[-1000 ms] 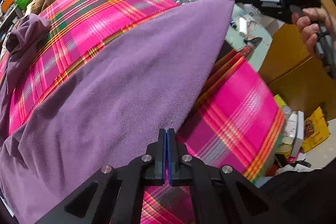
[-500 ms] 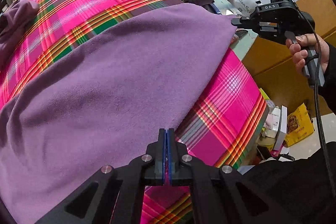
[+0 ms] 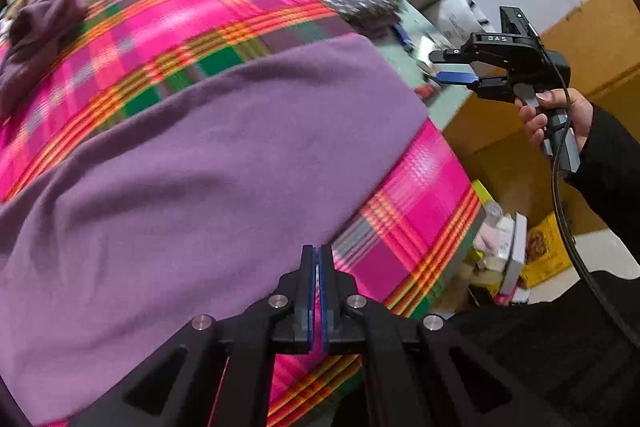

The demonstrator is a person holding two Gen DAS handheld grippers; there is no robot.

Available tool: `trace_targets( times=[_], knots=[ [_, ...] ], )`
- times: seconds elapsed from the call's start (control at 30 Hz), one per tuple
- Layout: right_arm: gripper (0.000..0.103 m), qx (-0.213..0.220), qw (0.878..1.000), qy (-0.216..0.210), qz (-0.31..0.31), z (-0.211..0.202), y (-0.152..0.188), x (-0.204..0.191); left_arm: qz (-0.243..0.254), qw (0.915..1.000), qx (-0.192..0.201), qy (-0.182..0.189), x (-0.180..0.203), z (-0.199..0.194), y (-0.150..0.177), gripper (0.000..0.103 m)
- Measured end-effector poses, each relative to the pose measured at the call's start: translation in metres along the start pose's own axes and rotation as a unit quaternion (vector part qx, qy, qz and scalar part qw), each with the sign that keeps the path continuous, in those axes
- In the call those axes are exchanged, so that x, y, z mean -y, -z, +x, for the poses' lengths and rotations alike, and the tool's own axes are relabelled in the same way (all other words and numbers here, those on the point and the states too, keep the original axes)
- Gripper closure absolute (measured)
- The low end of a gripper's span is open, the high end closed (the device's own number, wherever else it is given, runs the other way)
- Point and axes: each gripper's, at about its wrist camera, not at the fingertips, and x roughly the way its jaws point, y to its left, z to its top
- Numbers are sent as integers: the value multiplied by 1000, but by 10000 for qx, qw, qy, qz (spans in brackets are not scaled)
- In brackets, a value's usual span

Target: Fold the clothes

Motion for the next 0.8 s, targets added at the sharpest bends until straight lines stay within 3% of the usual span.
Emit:
trace_targets(
  times=[0.1,0.2,0.3,0.37,0.53,0.8],
  knots=[
    [61,-104,9979,-141,-619,10,-2,-34,-582,9978,98,-308,-26,-11,14,102],
    [62,-301,9886,-308,-1444,25,13,-79,-1453,9866,162,-729,-65,-21,36,102],
    [64,-521,9712,-429,-2286,41,38,-127,-2436,9640,228,-1043,-107,-30,66,102],
    [64,-650,9597,-448,-2696,51,51,-152,-3115,9427,277,-1160,-135,-38,91,102],
    [64,-1135,9380,-403,-3250,85,84,-198,-4120,9013,362,-1291,-174,-54,143,102],
    [64,-1386,9156,-314,-3761,107,126,-251,-4789,8597,954,-1499,-218,-102,199,102]
  ],
)
